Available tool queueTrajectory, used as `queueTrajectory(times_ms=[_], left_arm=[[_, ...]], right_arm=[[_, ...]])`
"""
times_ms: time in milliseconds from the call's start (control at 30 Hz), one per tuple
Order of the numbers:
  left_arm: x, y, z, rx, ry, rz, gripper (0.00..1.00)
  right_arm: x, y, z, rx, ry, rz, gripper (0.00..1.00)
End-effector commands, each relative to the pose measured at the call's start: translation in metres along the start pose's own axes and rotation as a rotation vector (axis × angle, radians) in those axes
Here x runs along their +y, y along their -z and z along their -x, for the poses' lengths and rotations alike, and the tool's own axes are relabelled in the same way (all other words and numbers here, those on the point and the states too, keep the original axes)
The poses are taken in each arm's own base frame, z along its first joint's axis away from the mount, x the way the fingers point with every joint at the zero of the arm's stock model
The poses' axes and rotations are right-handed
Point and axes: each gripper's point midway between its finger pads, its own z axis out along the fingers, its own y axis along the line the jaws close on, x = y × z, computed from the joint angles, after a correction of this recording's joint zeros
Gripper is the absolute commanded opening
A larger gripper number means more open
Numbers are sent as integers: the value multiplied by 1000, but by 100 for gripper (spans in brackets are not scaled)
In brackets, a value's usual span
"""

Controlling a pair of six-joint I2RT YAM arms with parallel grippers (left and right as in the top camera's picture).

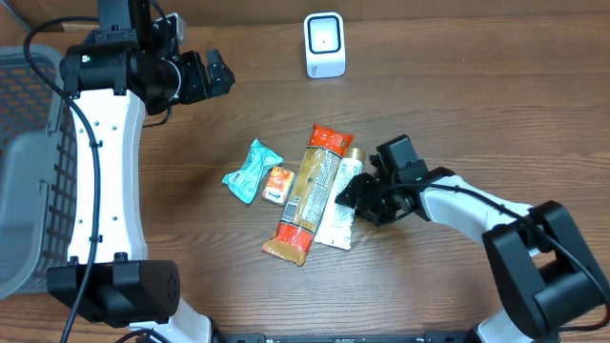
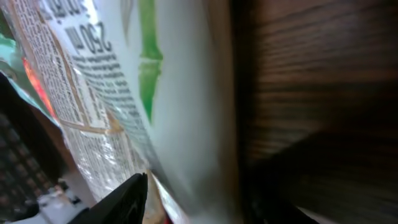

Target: Scan the item barcode

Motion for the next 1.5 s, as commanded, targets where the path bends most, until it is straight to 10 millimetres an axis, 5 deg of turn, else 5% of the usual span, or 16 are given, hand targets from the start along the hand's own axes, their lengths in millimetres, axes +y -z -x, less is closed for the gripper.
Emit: queueTrajectory(times_ms=[0,233,433,700,867,1033,1167,1333,1467], left_arm=[[-5,5,3,-11,6,-24,100],[-5,5,3,-11,6,-24,100],[-5,5,3,-11,6,-24,100],[-5,4,3,-11,6,-24,100],[-5,5,3,-11,6,-24,100],[-5,4,3,-11,6,-24,100],[-5,5,3,-11,6,-24,100],[-5,5,3,-11,6,-24,100],[-5,5,3,-11,6,-24,100]], right_arm=[[-6,-18,-10,13,-90,-38,53],[-9,-20,-12,20,-119,-50,3],[25,0,-12,78,140,84,4],[79,93,-22,113,517,312,4],[112,154,-47,97,722,430,4],[139,190,-68,83,791,541,4],[144,200,-75,74,794,561,4],[116,190,-37,-51,567,254,4],[97,215,11,-223,487,-73,3]])
